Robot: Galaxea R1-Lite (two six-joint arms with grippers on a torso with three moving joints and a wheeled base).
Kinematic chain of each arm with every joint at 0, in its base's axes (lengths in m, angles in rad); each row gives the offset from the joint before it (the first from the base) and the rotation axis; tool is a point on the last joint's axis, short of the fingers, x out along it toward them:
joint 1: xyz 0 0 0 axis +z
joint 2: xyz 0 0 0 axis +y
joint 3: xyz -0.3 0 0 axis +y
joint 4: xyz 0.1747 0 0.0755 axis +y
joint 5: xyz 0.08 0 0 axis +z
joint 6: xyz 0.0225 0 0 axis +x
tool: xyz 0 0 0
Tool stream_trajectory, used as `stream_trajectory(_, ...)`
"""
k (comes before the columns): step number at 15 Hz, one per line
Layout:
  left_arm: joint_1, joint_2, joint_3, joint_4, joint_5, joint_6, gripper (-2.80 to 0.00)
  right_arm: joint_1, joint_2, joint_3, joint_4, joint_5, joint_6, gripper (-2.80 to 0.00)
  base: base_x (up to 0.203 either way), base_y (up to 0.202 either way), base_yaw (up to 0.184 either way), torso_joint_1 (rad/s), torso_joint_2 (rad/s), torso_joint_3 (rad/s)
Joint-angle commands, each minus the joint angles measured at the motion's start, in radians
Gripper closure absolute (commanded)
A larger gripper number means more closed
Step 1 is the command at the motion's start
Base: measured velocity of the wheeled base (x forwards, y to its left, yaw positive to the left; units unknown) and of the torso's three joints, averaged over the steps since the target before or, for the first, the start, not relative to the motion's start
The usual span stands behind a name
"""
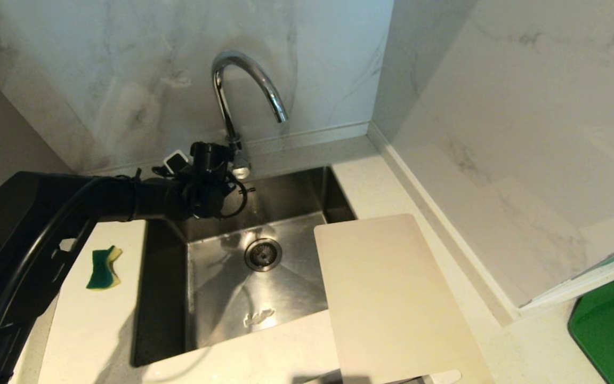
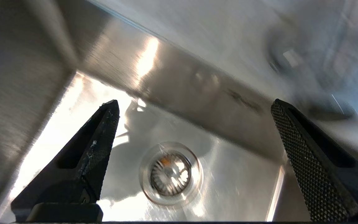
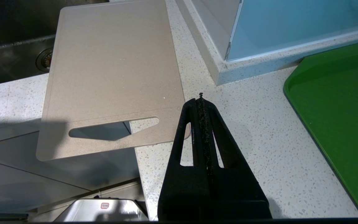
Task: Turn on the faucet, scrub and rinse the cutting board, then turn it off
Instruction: Turn on the tap
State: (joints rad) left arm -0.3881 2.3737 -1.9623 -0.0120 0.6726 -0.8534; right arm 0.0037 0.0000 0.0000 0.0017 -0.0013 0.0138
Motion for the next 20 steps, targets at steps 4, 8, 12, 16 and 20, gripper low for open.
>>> stream_trajectory(4,-0.016,-0.036,0.014,0.003,0.004,-0.012,-2.80,0.001,0.002,0.002,0.000,0.000,0.000,0.00,0.000,0.000,0.000,0.000,0.00,0.000)
stream_trajectory(8,-0.045,-0.089,0.042,0.003,0.002,-0.012,-2.80,0.000,0.002,0.001,0.000,0.000,0.000,0.00,0.000,0.000,0.000,0.000,0.00,0.000)
stream_trajectory(12,-0.078,-0.111,0.007,-0.011,-0.021,-0.037,-2.80,0.001,0.002,0.001,0.000,0.000,0.000,0.00,0.000,0.000,0.000,0.000,0.00,0.000)
stream_trajectory(16,-0.072,-0.104,0.007,-0.151,-0.033,-0.032,-2.80,0.001,0.002,0.002,0.000,0.000,0.000,0.00,0.000,0.000,0.000,0.000,0.00,0.000)
stream_trajectory(20,-0.070,-0.046,0.006,-0.274,0.030,0.063,-2.80,0.001,0.002,0.002,0.000,0.000,0.000,0.00,0.000,0.000,0.000,0.000,0.00,0.000)
